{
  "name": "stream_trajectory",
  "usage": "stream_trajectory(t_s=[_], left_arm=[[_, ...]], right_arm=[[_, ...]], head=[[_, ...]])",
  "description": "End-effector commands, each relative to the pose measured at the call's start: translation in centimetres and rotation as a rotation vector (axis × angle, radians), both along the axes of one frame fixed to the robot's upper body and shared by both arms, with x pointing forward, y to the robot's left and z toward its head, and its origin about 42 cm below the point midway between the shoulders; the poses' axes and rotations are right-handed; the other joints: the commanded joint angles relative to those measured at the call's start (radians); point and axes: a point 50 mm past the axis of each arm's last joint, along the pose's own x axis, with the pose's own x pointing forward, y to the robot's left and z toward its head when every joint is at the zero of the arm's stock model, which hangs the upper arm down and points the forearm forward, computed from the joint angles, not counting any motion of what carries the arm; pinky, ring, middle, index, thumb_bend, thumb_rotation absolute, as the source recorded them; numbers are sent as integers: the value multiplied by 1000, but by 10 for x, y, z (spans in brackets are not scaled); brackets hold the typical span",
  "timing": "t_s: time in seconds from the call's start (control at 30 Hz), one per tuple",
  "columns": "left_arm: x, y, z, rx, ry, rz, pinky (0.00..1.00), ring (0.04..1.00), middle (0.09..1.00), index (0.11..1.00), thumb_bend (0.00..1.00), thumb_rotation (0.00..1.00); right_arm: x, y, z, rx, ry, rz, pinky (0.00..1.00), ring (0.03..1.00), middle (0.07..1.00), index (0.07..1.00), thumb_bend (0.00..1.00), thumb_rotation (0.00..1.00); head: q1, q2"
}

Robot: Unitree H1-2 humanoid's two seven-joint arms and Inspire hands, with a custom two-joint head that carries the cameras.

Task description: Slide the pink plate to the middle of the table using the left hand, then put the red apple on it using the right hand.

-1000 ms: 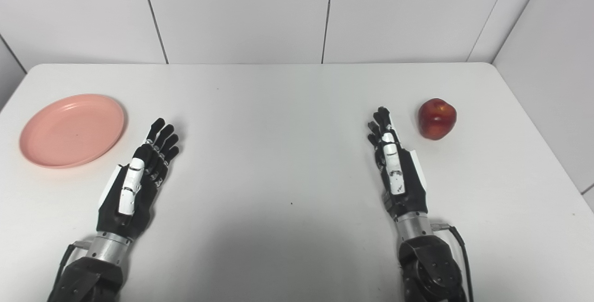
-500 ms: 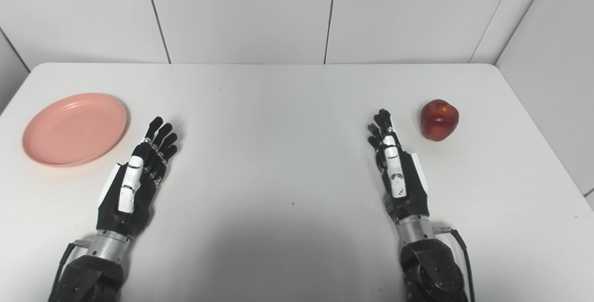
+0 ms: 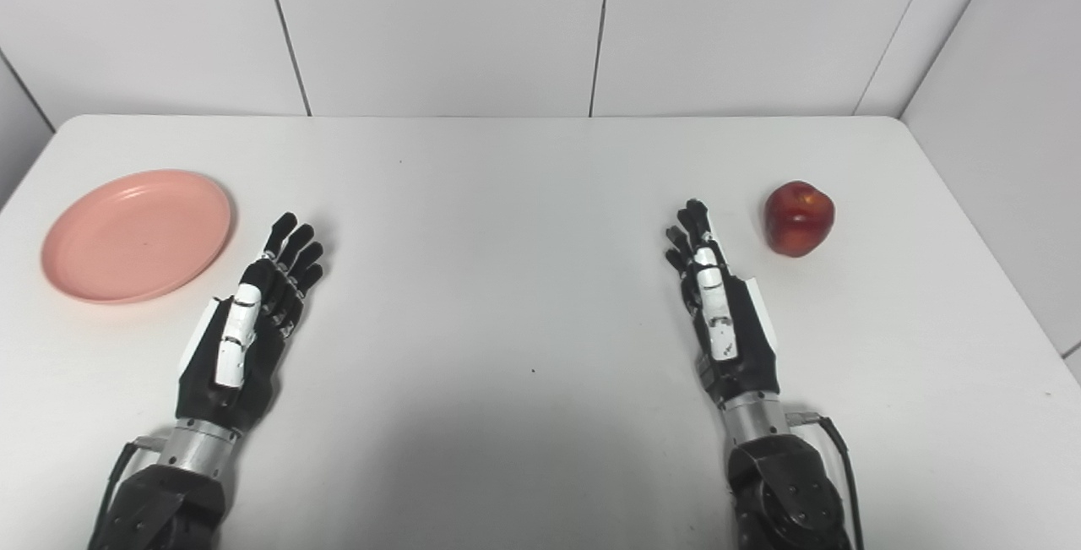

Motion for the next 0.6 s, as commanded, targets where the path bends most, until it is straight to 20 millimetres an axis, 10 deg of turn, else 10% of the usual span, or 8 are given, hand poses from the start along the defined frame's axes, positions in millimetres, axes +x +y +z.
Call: stream_trajectory(t_s=[0.0,0.57], left_arm=[[-23,0,-31,-6,90,19,1000,988,996,976,478,1000],[-25,-42,-33,-60,111,32,998,972,972,960,472,1000]], right_arm=[[-12,-2,-19,7,40,-3,982,970,994,1000,382,1000],[-13,-36,-29,7,19,-7,1000,1000,1000,1000,313,1000]], head=[[19,-7],[352,-146]])
